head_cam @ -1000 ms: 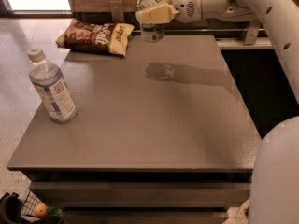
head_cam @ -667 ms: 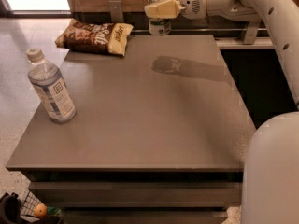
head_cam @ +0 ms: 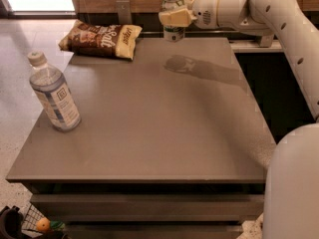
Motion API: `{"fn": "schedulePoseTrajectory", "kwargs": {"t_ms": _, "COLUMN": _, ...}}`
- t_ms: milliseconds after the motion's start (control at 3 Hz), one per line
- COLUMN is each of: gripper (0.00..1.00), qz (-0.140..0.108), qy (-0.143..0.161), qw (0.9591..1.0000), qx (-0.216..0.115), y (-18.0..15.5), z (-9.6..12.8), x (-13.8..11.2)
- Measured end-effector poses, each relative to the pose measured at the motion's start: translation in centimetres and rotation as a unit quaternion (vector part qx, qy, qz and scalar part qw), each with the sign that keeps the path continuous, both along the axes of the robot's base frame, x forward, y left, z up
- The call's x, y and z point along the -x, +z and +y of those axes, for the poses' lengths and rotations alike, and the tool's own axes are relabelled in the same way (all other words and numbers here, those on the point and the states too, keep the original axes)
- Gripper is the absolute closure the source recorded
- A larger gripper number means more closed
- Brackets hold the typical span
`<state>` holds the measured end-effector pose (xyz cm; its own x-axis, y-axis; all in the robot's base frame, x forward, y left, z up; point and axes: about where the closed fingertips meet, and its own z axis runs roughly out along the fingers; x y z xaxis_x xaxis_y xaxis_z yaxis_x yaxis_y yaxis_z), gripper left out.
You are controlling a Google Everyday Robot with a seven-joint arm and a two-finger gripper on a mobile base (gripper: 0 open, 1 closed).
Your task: Move 7up can near brown chip bag
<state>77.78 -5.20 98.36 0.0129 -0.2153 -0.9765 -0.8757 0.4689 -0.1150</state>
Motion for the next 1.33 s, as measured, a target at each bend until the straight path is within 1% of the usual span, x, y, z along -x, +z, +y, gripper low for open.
{"fn": "schedulePoseTrajectory", "kwargs": {"t_ms": 333, "gripper": 1.00, "qz": -0.001, "qy": -0.005, "qw": 1.0000, "qx": 0.001, "y": -3.5, "z": 1.5, "x": 0.2}}
{"fn": "schedulePoseTrajectory", "kwargs": {"t_ms": 667, "gripper": 1.00, "qz": 0.000, "qy": 0.015, "qw": 0.9995, "qx": -0.028, "y": -9.2, "z": 4.7, "x": 1.4}}
{"fn": "schedulePoseTrajectory", "kwargs": {"t_ms": 1000, "gripper": 1.00, "qz": -0.004, "qy": 0.020, "qw": 0.9994, "qx": -0.028, "y": -9.2, "z": 5.2, "x": 1.5}}
{"fn": "schedulePoseTrajectory", "kwargs": {"t_ms": 1333, "gripper": 1.00, "qz": -0.005, "qy": 0.010, "qw": 0.9995, "qx": -0.030, "y": -8.9, "z": 5.1, "x": 1.1}}
